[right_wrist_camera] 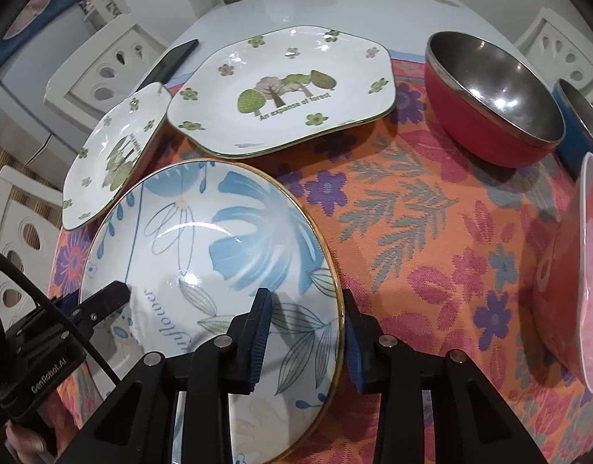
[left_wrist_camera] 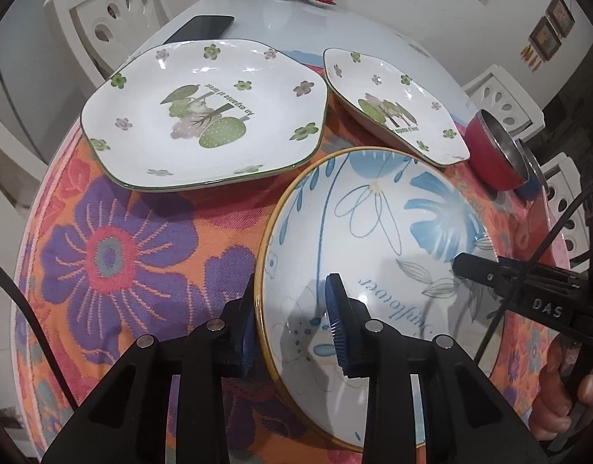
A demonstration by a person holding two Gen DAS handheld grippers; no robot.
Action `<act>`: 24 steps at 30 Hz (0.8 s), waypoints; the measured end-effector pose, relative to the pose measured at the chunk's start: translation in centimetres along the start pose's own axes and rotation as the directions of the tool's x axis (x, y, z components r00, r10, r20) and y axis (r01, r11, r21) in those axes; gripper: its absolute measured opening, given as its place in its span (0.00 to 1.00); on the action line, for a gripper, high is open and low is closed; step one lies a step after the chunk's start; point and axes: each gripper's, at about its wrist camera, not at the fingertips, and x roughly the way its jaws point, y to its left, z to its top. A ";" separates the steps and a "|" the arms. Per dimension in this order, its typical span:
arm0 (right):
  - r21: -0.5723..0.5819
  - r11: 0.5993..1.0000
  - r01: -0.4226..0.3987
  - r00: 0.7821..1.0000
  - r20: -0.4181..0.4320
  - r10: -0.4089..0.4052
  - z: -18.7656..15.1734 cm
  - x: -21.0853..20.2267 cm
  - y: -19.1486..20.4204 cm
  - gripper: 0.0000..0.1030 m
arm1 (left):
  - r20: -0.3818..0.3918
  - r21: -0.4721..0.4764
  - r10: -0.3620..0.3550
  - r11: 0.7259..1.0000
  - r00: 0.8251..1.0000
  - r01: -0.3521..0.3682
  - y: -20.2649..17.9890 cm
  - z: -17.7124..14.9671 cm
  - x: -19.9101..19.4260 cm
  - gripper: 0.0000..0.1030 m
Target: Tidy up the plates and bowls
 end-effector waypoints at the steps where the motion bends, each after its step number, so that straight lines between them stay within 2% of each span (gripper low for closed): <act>1: 0.003 1.000 -0.010 1.000 -0.001 0.010 -0.1 -0.2 0.0 0.34 | -0.001 -0.004 -0.003 1.000 1.000 0.003 0.1 -0.1 -0.2 0.28; 11: 0.023 0.999 -0.044 0.999 -0.007 0.045 -4.0 -3.9 2.1 0.34 | 0.018 -0.026 0.021 0.999 1.000 -0.021 0.6 -2.1 -5.0 0.28; 17: 0.018 0.998 -0.056 0.997 -0.049 0.057 -7.9 -5.4 4.0 0.34 | -0.004 -0.042 0.053 0.998 0.999 -0.053 1.3 -5.8 -8.0 0.28; 24: -0.021 0.997 -0.071 0.992 -0.102 0.068 -11.6 -4.9 5.9 0.34 | -0.044 -0.088 0.089 0.992 0.995 -0.092 2.7 -9.7 -9.0 0.28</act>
